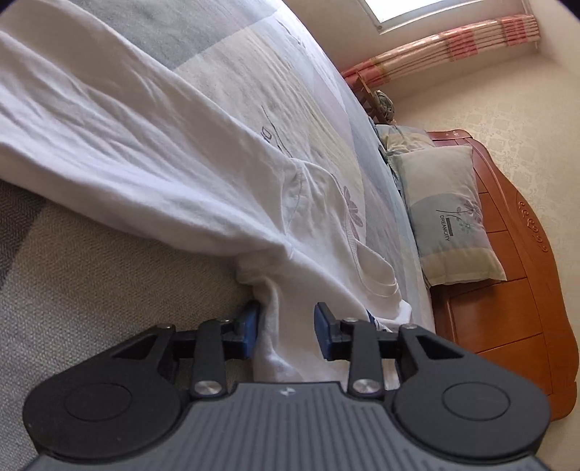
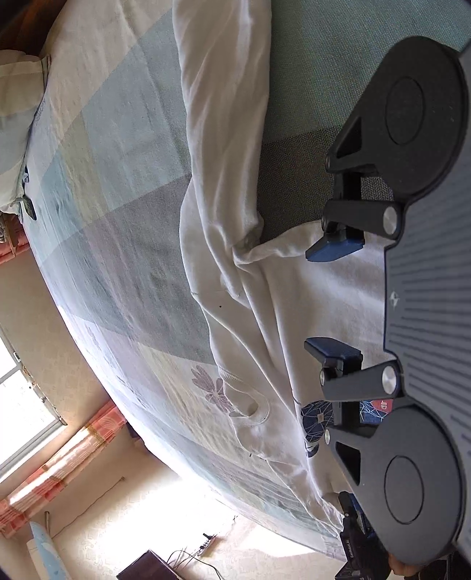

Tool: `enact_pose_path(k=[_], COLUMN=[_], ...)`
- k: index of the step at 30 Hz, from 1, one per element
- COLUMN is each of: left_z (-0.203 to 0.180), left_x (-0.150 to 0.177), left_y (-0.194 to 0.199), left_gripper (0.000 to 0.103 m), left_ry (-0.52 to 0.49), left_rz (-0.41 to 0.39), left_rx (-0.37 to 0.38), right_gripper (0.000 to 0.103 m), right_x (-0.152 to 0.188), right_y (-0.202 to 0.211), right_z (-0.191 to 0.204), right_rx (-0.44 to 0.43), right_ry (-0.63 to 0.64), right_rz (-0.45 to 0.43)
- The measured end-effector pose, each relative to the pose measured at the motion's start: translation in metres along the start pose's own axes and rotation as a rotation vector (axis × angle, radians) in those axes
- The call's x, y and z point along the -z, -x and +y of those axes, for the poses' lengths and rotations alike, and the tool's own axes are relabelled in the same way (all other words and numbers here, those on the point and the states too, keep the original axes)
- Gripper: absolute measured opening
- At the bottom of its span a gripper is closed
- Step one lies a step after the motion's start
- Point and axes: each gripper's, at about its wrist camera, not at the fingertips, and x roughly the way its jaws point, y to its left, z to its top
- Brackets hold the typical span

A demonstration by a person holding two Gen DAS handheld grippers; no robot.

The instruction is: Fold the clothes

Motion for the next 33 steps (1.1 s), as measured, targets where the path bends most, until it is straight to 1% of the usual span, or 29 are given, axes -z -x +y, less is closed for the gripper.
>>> enact_pose_path(k=[3,5,6,7,8,9,10,16,20,22,23,25,27,29,30,31,32,33], left_z=[-0.001,0.005,0.007,0.008,0.008,0.005,0.002,-0.026,-0.043,-0.04,-0.038,-0.039,-0.035,-0.029,-0.027,-0.025,-0.022,-0.019], left_x=[0.004,0.012,0.016,0.019,0.022,0.022,0.022,-0.014,-0.043,-0.048,-0.048,-0.036,-0.018,0.005,0.018,0.031,0.044,0.053], left_y=[-0.003,-0.001,0.001,0.001,0.002,0.001,-0.001,0.001,0.007,0.01,0.012,0.02,0.031,0.043,0.049,0.054,0.059,0.062], left_gripper=[0.033,0.033,0.034,0.034,0.03,0.022,0.004,0.003,0.002,0.002,0.003,0.003,0.009,0.022,0.026,0.034,0.038,0.038], left_ry=[-0.004,0.032,0.046,0.043,0.04,0.029,0.018,-0.115,-0.205,-0.161,-0.142,-0.161,-0.153,-0.132,-0.126,-0.119,-0.112,-0.087], left_rz=[0.044,0.073,0.08,0.075,0.07,0.061,0.052,-0.083,-0.168,-0.154,-0.142,-0.121,-0.083,-0.054,-0.033,-0.012,0.009,0.014], left_rx=[0.031,0.078,0.099,0.102,0.104,0.066,0.027,-0.122,-0.205,-0.193,-0.184,-0.191,-0.194,-0.202,-0.212,-0.221,-0.23,-0.21], right_gripper=[0.054,0.055,0.056,0.058,0.058,0.059,0.059,0.059,0.059,0.06,0.06,0.06,0.061,0.064,0.065,0.065,0.065,0.066], right_x=[0.002,0.005,0.007,0.01,0.013,0.016,0.017,0.025,0.026,0.026,0.027,0.028,0.03,0.033,0.034,0.035,0.035,0.036], right_y=[0.003,0.006,0.008,0.01,0.01,0.01,0.01,0.009,0.009,0.008,0.008,0.01,0.013,0.016,0.017,0.018,0.018,0.019], right_z=[0.01,0.015,0.017,0.018,0.018,0.019,0.02,0.025,0.029,0.03,0.03,0.031,0.031,0.03,0.028,0.026,0.024,0.022], right_rx=[-0.012,-0.023,-0.026,-0.028,-0.03,-0.031,-0.031,-0.028,-0.023,-0.016,-0.014,-0.01,-0.006,0.002,0.005,0.008,0.012,0.017], right_ry=[0.013,0.015,0.014,0.012,0.009,0.006,0.005,0.003,0.024,0.032,0.032,0.04,0.054,0.066,0.069,0.069,0.067,0.063], right_rz=[-0.001,0.0,0.003,0.006,0.012,0.018,0.022,0.04,0.045,0.047,0.049,0.05,0.052,0.058,0.062,0.067,0.071,0.075])
